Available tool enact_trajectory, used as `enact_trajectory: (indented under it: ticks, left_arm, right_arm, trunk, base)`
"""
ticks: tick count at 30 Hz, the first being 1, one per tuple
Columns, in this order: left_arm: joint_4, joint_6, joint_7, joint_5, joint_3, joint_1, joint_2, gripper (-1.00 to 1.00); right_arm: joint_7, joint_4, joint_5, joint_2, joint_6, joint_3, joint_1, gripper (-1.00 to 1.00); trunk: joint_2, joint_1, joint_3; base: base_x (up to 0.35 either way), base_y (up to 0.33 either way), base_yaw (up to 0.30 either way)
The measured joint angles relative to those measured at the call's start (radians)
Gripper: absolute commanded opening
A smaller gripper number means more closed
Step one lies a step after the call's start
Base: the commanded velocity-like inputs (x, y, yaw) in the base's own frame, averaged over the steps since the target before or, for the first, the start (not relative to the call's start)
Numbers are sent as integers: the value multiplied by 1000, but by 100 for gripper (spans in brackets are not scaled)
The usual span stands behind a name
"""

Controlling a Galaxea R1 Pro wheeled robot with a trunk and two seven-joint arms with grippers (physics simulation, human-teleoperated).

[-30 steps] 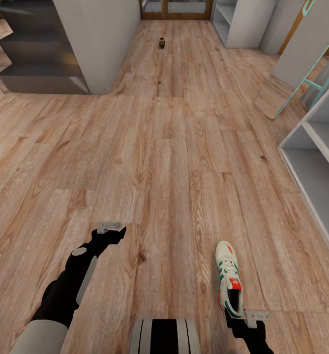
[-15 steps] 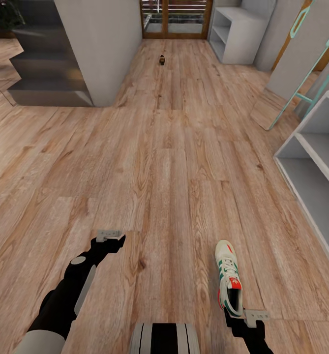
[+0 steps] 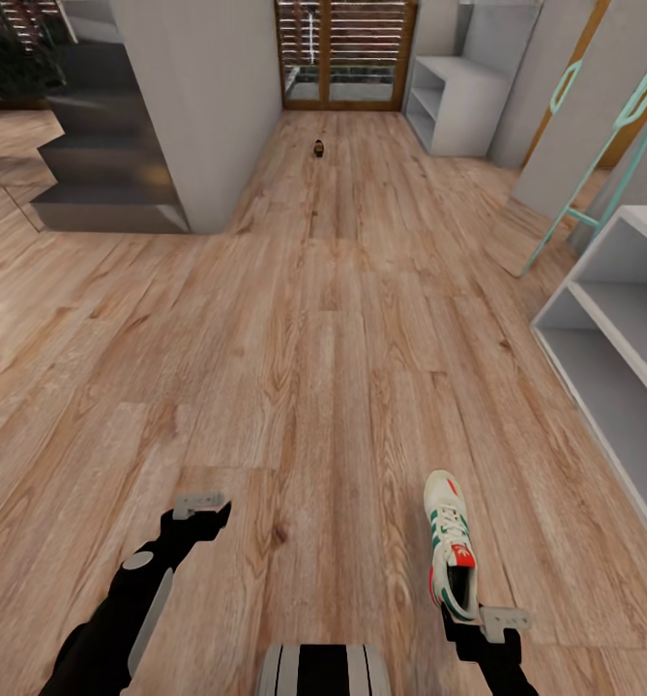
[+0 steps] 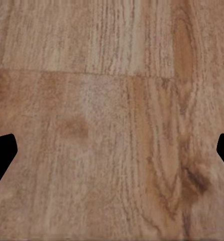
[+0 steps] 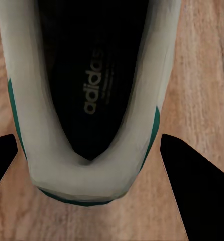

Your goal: Pick up the two gym shoes and the two sandals from the corridor floor and place them onto the hallstand (shoe rack) in the corridor, making sure they are on the rack and not on the floor. Arrange them so the two gym shoes are next to each other and the two sandals are next to each other.

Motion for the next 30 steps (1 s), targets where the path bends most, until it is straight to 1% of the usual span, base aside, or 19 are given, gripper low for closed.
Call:
enact_trajectory:
  ticks: [3,6,8,9,11,12,16,18,19,21,22,24,25,30]
  left_arm:
    - [42,-29,1,0,3,2,2,100]
    - [113,-85,3,0,5,3,7,100]
    - [144,-113,4,0,5,3,9,100]
    - [175,-142,8,-1,5,4,11,100]
    - [209,-172,12,-1,5,4,14,100]
    - [243,-199,18,-1,5,4,17,100]
    - [310,-251,34,0,5,4,23,100]
    - [358,-295,43,1,6,5,27,100]
    - [392,-328,47,1,6,5,29,100]
    - [429,-363,49,2,6,5,31,100]
    - [466,-397,51,3,6,5,34,100]
    - [504,-432,52,4,6,6,35,100]
    - [539,-466,53,6,6,6,37,100]
    - [634,-560,54,8,5,7,39,100]
  right_arm:
    - [0,-1,0,-1,-4,0,0,-100]
    - [1,-2,0,-2,-19,0,0,-100]
    - [2,-3,0,-3,-27,0,0,-100]
    - [3,-2,1,-4,-34,0,0,-100]
    - [4,-1,1,-4,-39,0,0,-100]
    - [4,0,3,-5,-43,1,0,-100]
    - [4,4,6,-4,-46,3,0,-100]
    - [5,6,11,-3,-46,4,0,-100]
    - [5,6,17,-4,-47,5,0,-100]
    - [5,6,26,-4,-47,5,0,-100]
    - [4,7,35,-4,-48,5,1,-100]
    - [4,8,42,-5,-48,5,1,-100]
    - [4,11,46,-5,-49,4,2,-100]
    - [3,27,50,-5,-55,3,4,-100]
  trunk:
    - [1,-1,15]
    - [1,-3,31]
    - [2,-4,41]
    - [2,-4,47]
    - [3,-5,57]
    - [3,-5,63]
    - [4,-7,84]
    - [4,-8,95]
    - [4,-9,100]
    - [5,-9,111]
    - [5,-10,117]
    - [6,-11,128]
    - [6,-11,133]
    - [7,-13,160]
  base:
    - [0,0,-74]
    - [0,0,-91]
    - [0,0,-97]
    - [0,0,-98]
    - [0,0,-94]
    - [0,0,-91]
    - [0,0,-84]
    - [0,0,-76]
    - [0,0,-75]
    - [0,0,-73]
    - [0,0,-73]
    - [0,0,-69]
    - [0,0,-57]
    - [0,0,-28]
